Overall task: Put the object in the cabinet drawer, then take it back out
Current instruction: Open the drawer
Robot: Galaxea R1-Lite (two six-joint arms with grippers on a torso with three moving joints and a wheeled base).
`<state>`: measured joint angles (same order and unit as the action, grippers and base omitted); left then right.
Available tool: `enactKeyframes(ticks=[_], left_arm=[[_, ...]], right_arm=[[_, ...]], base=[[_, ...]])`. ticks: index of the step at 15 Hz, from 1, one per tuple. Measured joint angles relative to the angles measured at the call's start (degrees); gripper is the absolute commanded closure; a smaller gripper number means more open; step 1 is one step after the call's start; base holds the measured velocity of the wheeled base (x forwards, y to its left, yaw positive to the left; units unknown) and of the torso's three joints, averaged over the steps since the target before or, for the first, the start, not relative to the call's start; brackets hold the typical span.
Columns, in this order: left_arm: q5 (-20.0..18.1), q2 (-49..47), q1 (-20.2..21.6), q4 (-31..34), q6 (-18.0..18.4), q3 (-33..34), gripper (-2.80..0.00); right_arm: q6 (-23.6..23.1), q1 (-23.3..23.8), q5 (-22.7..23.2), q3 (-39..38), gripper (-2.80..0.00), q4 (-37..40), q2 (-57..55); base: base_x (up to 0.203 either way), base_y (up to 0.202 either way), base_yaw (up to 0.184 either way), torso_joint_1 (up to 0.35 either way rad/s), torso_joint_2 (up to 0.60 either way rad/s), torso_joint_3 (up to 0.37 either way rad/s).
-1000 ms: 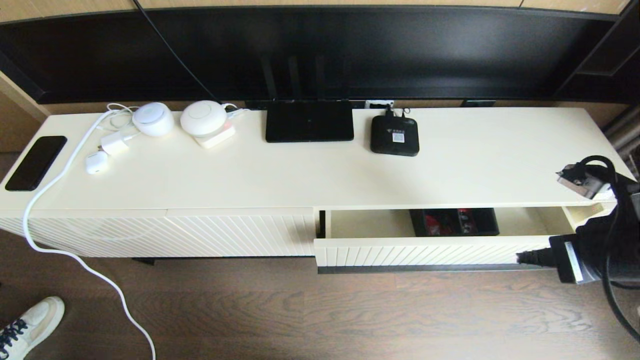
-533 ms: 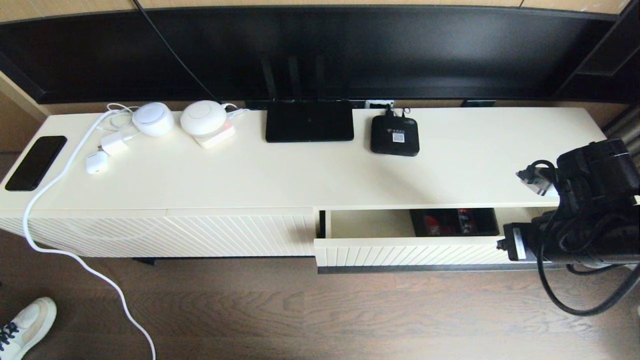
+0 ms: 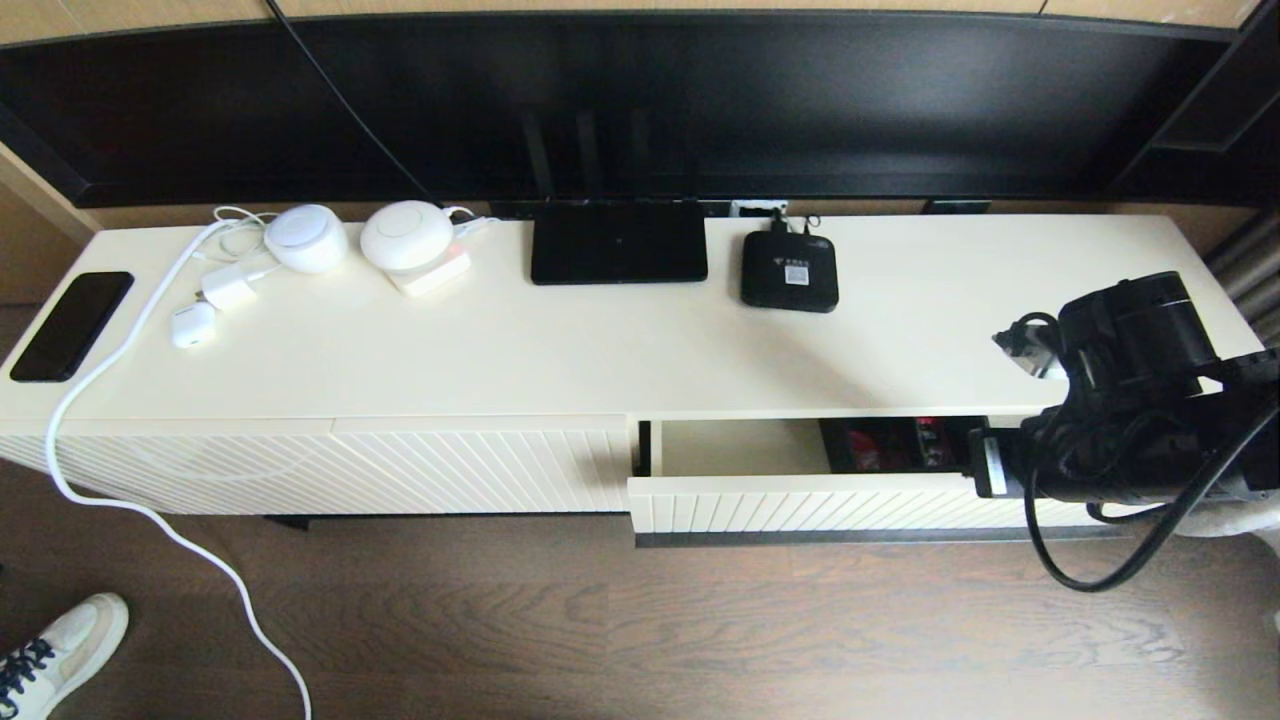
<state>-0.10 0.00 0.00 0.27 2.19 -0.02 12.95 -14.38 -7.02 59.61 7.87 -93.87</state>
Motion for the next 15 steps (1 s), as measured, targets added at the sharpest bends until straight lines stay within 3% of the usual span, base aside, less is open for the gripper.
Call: enactKeyframes(ticks=[15], left_arm=[[0.0, 0.0, 0.0, 0.0, 0.0, 0.0, 0.0]], right_arm=[[-8.8, 0.1, -3.6, -1.3, 0.0, -12.4, -6.4]], base=[[0.0, 0.0, 0.0, 0.0, 0.0, 0.0]])
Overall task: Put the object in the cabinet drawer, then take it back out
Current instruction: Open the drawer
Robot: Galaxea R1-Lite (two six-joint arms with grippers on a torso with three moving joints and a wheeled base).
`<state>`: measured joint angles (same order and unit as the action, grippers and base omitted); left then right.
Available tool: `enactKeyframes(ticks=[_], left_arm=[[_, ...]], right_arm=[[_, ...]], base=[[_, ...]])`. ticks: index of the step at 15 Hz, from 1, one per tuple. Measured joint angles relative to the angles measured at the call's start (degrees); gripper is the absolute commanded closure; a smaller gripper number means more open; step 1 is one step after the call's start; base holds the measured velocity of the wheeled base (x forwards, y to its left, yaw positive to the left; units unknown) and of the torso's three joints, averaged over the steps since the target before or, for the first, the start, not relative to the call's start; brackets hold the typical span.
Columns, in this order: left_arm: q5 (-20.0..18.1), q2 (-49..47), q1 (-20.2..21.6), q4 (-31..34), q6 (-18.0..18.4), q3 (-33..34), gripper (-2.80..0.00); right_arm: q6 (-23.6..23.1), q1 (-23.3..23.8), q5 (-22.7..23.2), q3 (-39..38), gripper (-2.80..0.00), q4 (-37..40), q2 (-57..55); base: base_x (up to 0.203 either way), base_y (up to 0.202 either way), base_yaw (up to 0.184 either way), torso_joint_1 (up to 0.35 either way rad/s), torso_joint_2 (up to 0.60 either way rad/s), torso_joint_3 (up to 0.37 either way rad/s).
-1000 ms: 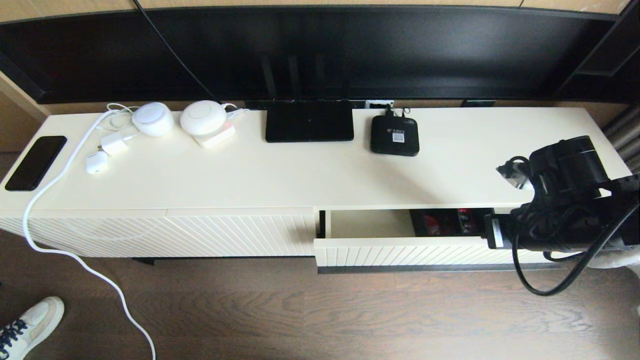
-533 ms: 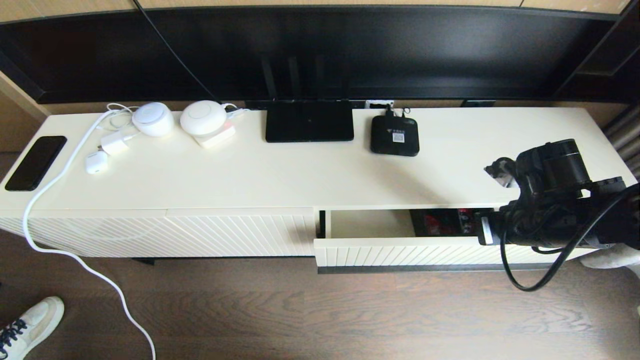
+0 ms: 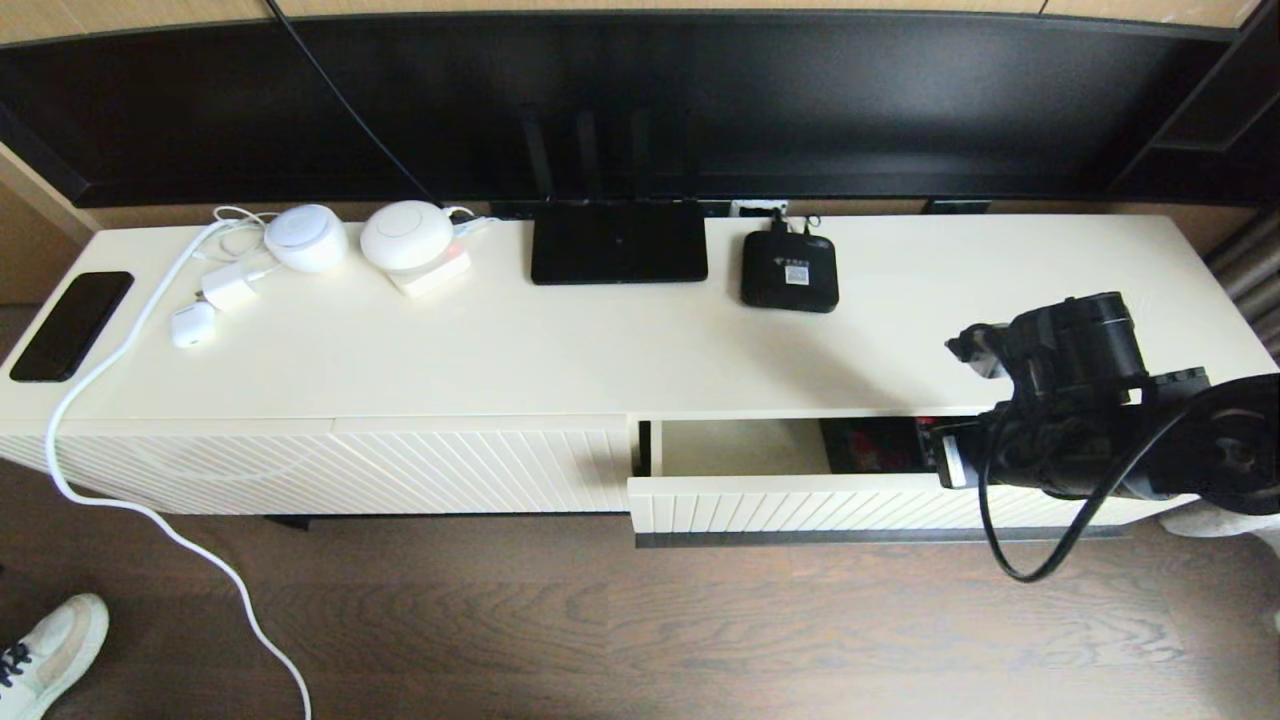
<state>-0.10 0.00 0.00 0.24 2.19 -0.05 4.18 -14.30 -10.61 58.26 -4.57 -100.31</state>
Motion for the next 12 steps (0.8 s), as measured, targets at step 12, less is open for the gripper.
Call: enactKeyframes(ticks=[12], left_arm=[[0.0, 0.0, 0.0, 0.0, 0.0, 0.0, 0.0]], right_arm=[[3.6, -0.3, 0.4, -1.8, 0.0, 14.6, 2.5]], base=[[0.0, 0.0, 0.0, 0.0, 0.0, 0.0]])
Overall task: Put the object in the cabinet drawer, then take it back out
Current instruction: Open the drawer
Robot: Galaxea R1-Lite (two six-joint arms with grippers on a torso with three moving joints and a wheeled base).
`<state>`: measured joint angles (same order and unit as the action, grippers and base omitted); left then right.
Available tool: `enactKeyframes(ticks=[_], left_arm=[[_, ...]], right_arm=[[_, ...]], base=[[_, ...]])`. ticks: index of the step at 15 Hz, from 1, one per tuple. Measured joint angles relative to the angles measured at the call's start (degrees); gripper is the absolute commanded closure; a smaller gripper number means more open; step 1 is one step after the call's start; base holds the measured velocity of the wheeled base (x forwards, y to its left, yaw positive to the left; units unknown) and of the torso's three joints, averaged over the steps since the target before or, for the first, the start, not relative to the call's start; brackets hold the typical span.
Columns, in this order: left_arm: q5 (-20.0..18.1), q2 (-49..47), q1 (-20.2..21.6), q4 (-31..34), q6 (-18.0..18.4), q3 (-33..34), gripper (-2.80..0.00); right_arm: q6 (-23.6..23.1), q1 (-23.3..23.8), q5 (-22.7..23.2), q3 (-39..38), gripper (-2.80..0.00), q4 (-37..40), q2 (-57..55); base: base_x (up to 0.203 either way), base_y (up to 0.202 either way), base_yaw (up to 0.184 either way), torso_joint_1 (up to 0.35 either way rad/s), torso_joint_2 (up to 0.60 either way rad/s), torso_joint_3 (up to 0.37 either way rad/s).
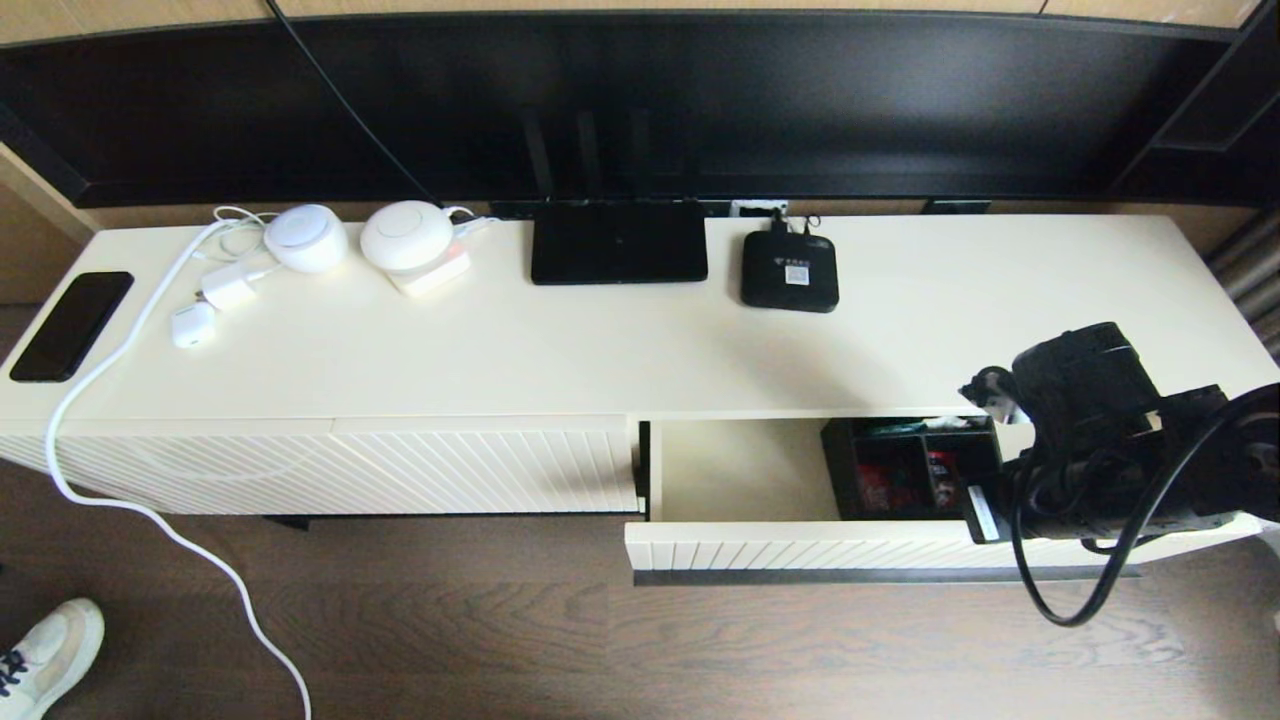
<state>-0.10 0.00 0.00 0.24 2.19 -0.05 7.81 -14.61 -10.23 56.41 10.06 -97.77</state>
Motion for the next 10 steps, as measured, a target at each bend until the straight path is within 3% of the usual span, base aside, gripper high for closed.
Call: enactKeyframes(ticks=[10], left_arm=[[0.0, 0.0, 0.0, 0.0, 0.0, 0.0, 0.0]], right_arm=[[-0.3, -1.4, 0.6, -10.8, 0.0, -1.1, 0.2]], base=[[0.0, 0.0, 0.0, 0.0, 0.0, 0.0]])
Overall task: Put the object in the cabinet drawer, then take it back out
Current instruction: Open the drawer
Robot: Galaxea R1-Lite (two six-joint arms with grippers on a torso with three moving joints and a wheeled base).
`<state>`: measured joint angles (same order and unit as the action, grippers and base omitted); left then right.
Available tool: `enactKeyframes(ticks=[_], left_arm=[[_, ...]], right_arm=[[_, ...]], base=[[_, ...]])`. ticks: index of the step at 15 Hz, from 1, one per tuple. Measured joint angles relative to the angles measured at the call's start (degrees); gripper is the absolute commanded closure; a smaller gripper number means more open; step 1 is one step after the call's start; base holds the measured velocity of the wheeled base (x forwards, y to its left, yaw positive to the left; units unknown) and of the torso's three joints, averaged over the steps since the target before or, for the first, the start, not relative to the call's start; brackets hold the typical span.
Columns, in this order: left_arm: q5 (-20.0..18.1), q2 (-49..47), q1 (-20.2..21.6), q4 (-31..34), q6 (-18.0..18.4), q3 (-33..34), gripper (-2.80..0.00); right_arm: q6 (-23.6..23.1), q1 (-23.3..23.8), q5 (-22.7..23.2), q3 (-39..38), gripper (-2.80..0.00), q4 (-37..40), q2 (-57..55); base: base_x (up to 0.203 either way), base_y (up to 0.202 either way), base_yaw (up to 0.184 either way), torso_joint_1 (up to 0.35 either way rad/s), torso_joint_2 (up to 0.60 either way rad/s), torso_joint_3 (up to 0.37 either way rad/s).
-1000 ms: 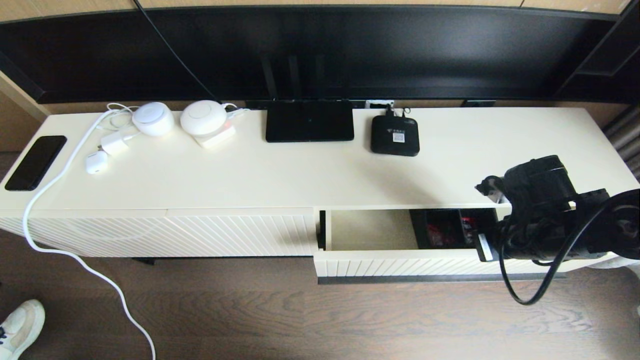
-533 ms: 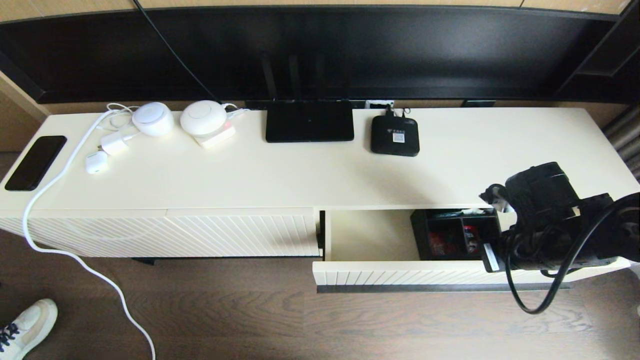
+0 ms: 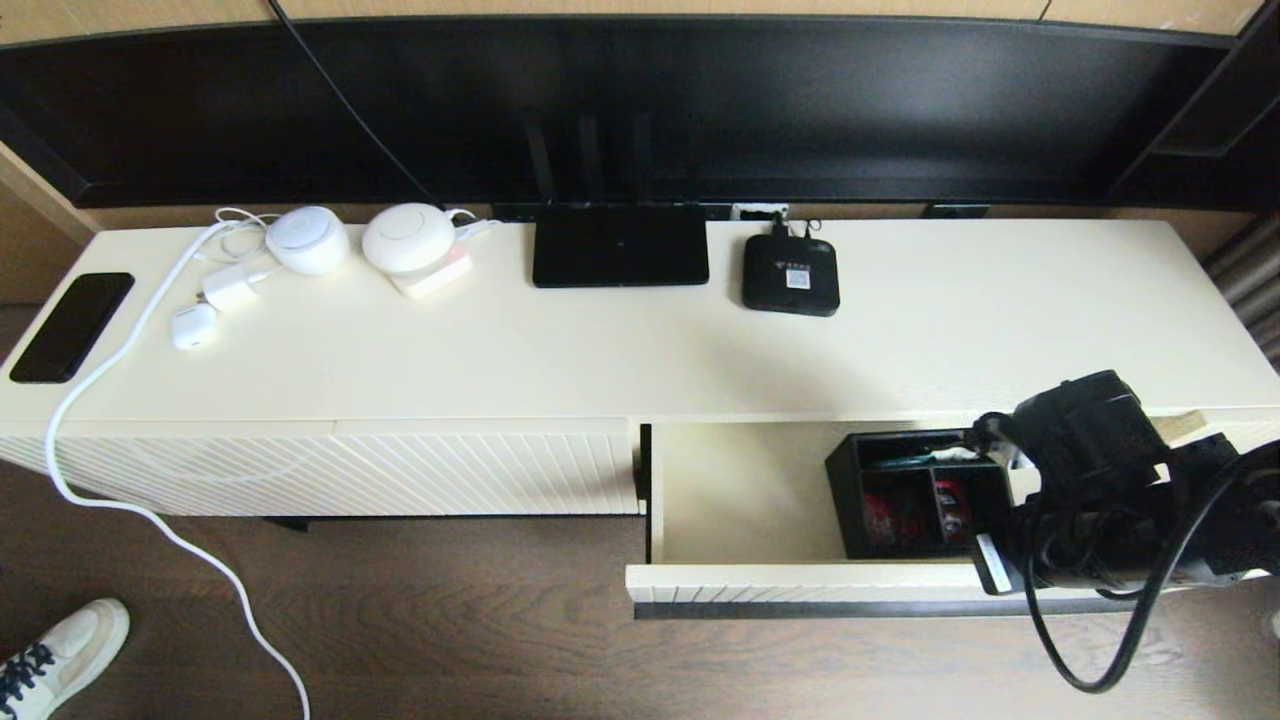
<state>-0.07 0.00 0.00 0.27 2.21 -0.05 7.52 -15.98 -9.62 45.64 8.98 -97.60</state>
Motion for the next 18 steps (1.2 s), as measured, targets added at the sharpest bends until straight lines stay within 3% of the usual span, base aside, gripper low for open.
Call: enactKeyframes(ticks=[9, 14, 18], left_arm=[[0.0, 0.0, 0.0, 0.0, 0.0, 0.0, 0.0], [0.0, 0.0, 0.0, 0.0, 0.0, 0.0, 0.0], [0.0, 0.0, 0.0, 0.0, 0.0, 0.0, 0.0]], right_arm=[[0.2, -2.3, 1.7, -9.1, 0.0, 1.7, 3.6], [0.1, -2.8, 1.1, -8.1, 0.0, -1.3, 4.2], [0.2, -2.4, -2.1, -4.2, 0.0, -4.4, 5.9]], base=[[0.0, 0.0, 0.0, 0.0, 0.0, 0.0], [0.0, 0.0, 0.0, 0.0, 0.0, 0.0], [0.0, 0.0, 0.0, 0.0, 0.0, 0.0]])
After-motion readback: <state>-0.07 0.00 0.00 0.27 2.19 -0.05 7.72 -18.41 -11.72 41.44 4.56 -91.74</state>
